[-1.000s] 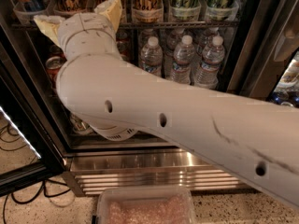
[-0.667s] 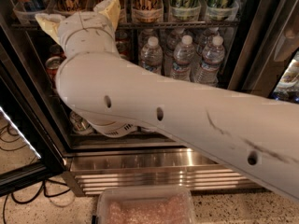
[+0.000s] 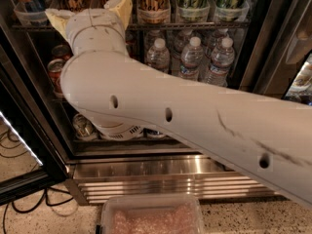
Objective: Pick orange can from top shelf of fridge
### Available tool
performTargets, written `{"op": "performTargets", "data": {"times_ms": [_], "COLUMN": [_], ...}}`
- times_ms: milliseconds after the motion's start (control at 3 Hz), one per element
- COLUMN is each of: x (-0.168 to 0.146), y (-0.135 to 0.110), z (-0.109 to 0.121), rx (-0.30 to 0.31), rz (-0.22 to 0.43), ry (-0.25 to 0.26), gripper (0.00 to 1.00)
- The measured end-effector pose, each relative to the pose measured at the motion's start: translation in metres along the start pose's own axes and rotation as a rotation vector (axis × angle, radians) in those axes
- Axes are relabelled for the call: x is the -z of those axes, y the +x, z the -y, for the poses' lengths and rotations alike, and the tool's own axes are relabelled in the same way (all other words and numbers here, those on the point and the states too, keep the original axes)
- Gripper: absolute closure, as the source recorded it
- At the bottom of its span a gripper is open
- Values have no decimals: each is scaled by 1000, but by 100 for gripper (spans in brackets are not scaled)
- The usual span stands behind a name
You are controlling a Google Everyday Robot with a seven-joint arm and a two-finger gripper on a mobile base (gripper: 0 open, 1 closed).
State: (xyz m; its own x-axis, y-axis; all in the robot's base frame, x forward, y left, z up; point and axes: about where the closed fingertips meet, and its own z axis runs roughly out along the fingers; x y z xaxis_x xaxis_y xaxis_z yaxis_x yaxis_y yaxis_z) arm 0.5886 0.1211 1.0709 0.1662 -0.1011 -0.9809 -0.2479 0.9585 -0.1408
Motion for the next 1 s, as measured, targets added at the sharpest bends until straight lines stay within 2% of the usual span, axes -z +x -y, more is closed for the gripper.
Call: {"op": "performTargets", "data": {"times_ms": [667, 1000], "x": [-6, -11], "y": [-1, 1], "z": [9, 17], "rx": [-8, -7], "rz": [1, -2], "ry": [28, 47], "gripper": [22, 22]}}
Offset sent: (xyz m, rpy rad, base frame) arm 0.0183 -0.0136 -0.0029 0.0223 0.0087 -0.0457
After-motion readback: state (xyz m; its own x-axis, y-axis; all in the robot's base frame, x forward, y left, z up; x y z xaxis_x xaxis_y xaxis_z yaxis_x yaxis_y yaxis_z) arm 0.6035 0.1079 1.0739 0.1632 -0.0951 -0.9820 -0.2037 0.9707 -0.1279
